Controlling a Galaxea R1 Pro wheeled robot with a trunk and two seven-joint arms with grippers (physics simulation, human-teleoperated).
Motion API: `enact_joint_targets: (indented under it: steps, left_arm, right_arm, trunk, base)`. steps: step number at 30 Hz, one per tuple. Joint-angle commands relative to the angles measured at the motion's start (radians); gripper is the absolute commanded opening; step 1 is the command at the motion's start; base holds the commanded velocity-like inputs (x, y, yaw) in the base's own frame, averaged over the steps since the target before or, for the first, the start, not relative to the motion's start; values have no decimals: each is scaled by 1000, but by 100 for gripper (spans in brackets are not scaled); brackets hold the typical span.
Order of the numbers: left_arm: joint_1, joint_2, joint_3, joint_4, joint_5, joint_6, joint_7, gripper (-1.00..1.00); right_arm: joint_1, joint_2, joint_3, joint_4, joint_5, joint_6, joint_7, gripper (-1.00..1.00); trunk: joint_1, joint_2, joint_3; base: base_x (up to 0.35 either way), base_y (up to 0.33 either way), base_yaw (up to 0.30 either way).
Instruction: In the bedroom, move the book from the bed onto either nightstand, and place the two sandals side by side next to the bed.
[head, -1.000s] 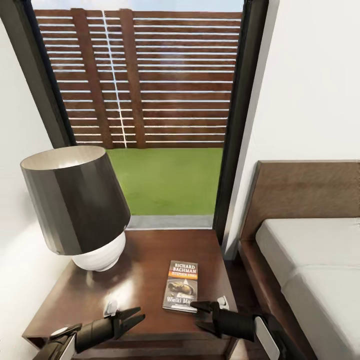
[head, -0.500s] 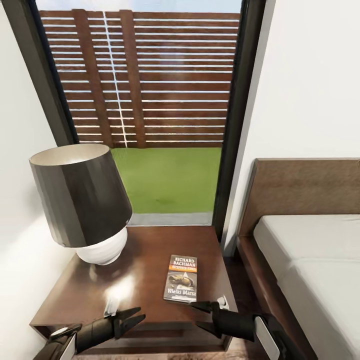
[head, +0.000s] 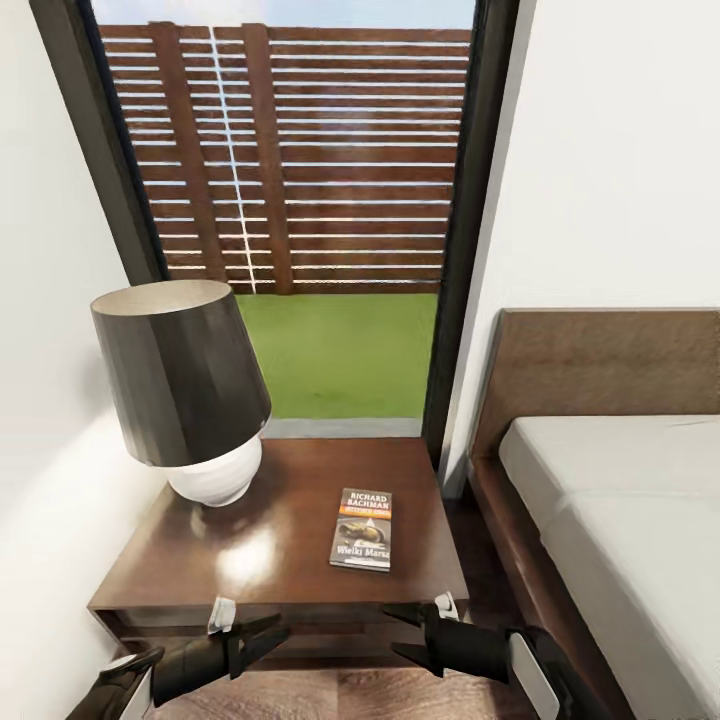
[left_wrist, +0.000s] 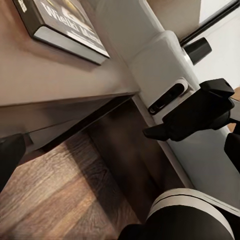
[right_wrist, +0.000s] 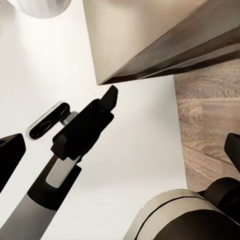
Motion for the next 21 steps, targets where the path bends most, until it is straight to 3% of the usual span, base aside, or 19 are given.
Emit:
enact_joint_targets:
  steps: [1,21]
  left_arm:
    - [0,0,1,0,2,11,-3,100]
    - [0,-2,0,0,1,11,14,100]
  right_arm:
    - [0,0,-2,0,3,4,4,100]
    - [0,0,-2,0,3,4,5,100]
  trunk:
    - [-1,0,3]
    - [-10,5,80]
  base:
    - [-6,0,0]
    - [0,0,0]
